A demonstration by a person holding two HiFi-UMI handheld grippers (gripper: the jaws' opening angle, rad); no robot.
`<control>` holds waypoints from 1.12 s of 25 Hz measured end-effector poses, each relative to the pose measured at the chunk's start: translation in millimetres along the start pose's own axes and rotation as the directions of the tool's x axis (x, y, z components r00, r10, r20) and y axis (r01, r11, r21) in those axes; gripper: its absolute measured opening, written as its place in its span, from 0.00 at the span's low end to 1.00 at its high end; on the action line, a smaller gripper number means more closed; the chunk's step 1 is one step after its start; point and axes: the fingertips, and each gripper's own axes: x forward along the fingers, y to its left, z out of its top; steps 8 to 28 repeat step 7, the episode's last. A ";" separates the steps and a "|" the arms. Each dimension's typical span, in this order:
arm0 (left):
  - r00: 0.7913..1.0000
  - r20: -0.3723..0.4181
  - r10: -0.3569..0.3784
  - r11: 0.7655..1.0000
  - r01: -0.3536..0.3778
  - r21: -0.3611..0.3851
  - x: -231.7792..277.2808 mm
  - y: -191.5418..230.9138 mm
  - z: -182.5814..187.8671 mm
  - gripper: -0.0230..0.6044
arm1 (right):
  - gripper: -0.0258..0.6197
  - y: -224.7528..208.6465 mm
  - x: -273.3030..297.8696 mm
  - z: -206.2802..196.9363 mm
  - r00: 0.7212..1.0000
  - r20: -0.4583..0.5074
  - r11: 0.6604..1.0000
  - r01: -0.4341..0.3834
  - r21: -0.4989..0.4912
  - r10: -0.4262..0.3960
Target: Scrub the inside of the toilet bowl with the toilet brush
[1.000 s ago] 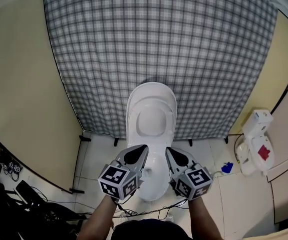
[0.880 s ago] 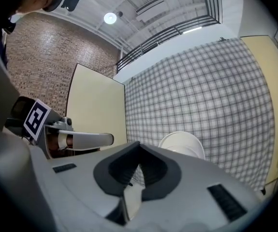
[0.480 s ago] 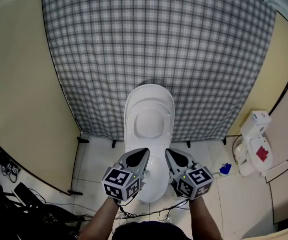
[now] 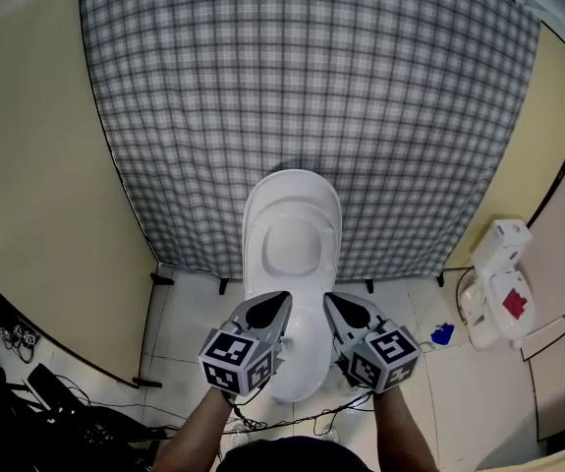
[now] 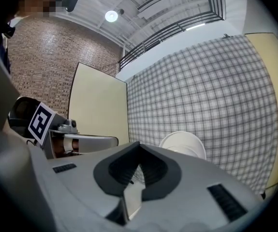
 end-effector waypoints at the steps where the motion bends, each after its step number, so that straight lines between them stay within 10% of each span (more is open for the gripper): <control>1: 1.000 0.002 -0.001 1.000 0.001 0.003 -1.0 -2.2 -1.0 0.05 | 0.06 0.3 -2.4 -0.1 1.000 0.004 1.000 0.001 -0.005 -0.001; 28: 1.000 -0.005 0.000 1.000 0.000 -0.005 8.8 -10.5 -24.1 0.05 | 0.06 -11.9 -9.6 -18.5 1.000 -0.007 1.000 -0.003 -0.009 0.003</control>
